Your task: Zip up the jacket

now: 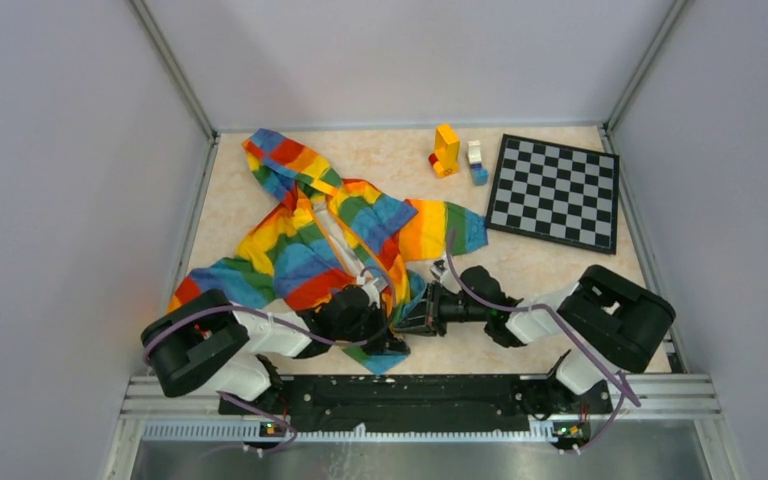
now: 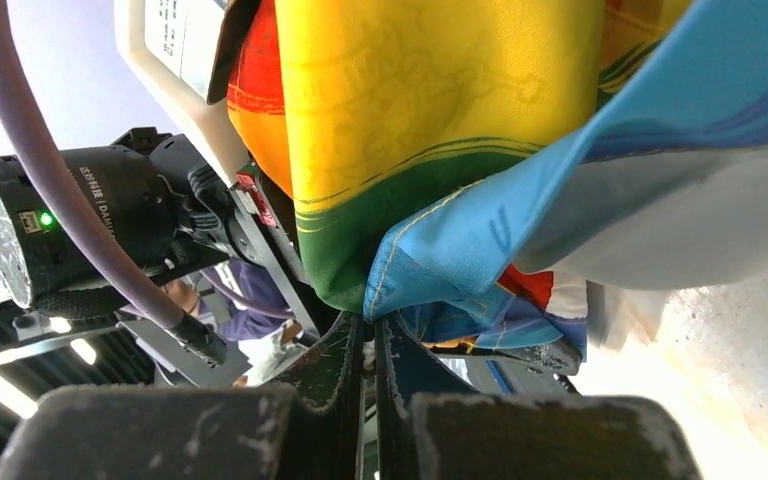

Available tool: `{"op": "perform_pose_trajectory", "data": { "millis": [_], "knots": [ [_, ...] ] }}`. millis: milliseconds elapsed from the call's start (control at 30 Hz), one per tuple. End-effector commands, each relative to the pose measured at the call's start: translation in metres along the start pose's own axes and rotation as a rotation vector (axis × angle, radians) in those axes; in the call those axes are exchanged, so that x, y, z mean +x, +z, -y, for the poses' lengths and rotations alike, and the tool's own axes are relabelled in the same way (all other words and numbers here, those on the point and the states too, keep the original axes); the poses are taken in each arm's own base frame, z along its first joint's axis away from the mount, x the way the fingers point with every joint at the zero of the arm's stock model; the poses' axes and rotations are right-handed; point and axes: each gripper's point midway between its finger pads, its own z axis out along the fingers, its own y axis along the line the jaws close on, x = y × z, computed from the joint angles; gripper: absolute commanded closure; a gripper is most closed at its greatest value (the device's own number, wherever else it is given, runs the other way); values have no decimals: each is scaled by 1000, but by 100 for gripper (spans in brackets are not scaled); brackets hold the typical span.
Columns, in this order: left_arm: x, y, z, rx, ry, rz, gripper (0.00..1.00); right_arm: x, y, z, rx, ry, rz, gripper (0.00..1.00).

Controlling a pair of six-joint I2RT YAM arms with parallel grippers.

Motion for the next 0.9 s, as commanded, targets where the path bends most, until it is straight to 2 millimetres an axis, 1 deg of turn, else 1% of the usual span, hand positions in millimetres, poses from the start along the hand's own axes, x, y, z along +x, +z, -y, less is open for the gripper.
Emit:
{"op": "perform_pose_trajectory", "data": {
  "millis": [0,67,133,167,267,400,500,733,867],
  "knots": [
    [11,-9,43,216,43,-48,100,-18,7,-40,-153,-74,87,100],
    [6,-15,50,251,46,-6,100,-20,9,-37,-153,-68,100,100],
    [3,-22,59,287,59,17,100,-21,10,-28,-134,-76,107,100],
    [3,-24,60,289,61,19,100,-23,11,-22,-115,-87,116,100],
    [2,-24,53,270,42,36,100,-24,15,-3,-61,-97,125,100],
    [-1,-18,45,241,-13,36,100,-17,19,3,-68,-92,111,100],
    [-3,-17,42,258,-43,52,100,-14,17,14,-41,-90,111,100],
    [2,-20,31,256,-55,57,100,-7,17,19,-28,-201,62,100],
    [2,-21,29,253,-53,55,100,-9,10,18,-16,-265,83,100]
  ]
}}
